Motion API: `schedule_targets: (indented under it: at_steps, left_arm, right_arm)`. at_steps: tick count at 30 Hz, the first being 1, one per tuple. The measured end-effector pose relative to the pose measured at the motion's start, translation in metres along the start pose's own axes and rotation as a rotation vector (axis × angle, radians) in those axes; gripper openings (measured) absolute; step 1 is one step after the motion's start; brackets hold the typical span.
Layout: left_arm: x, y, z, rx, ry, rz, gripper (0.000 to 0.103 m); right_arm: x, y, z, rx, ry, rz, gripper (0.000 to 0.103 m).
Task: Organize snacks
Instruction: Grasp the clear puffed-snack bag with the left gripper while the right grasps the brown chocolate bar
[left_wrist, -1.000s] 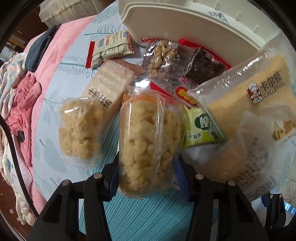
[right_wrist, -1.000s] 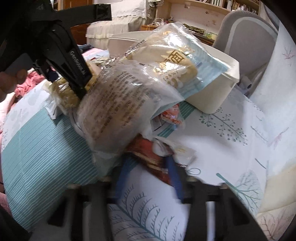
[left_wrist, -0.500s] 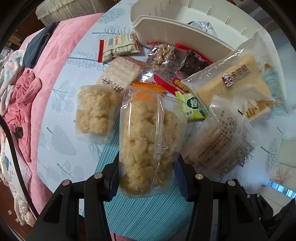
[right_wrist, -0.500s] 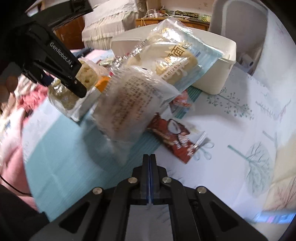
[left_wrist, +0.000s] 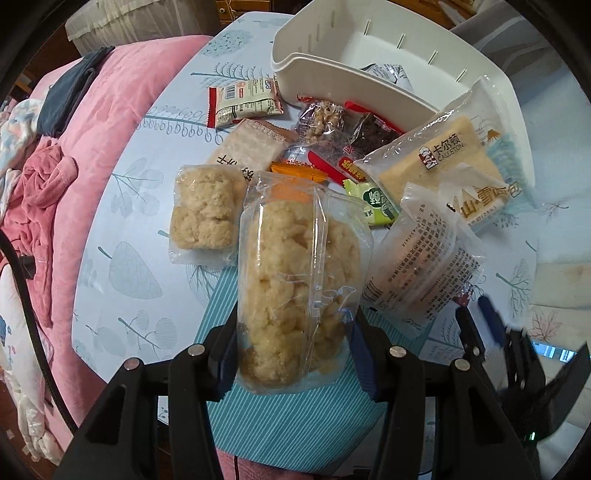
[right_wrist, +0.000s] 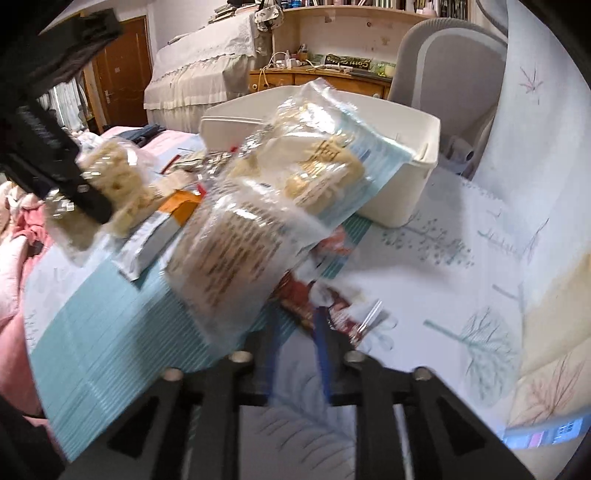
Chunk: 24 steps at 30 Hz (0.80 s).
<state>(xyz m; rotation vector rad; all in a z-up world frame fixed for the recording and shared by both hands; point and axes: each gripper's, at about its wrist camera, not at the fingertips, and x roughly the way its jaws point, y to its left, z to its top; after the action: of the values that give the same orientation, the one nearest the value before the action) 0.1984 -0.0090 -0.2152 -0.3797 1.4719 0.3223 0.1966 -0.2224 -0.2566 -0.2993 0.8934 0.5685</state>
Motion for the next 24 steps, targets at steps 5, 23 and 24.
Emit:
schedule_targets:
  at_steps: [5, 23, 24]
  left_arm:
    - [-0.004, 0.002, 0.001, 0.013, -0.009, -0.021, 0.051]
    - [-0.028, 0.003, 0.015, 0.073, -0.046, -0.054, 0.051]
    - [-0.029, 0.003, 0.017, 0.076, -0.048, -0.055, 0.051]
  right_arm:
    - [0.010, -0.003, 0.005, -0.063, 0.000, -0.025, 0.051]
    - [0.055, -0.017, 0.011, -0.012, 0.082, 0.003, 0.051]
    - [0.054, -0.016, 0.012, -0.007, 0.090, 0.001, 0.048]
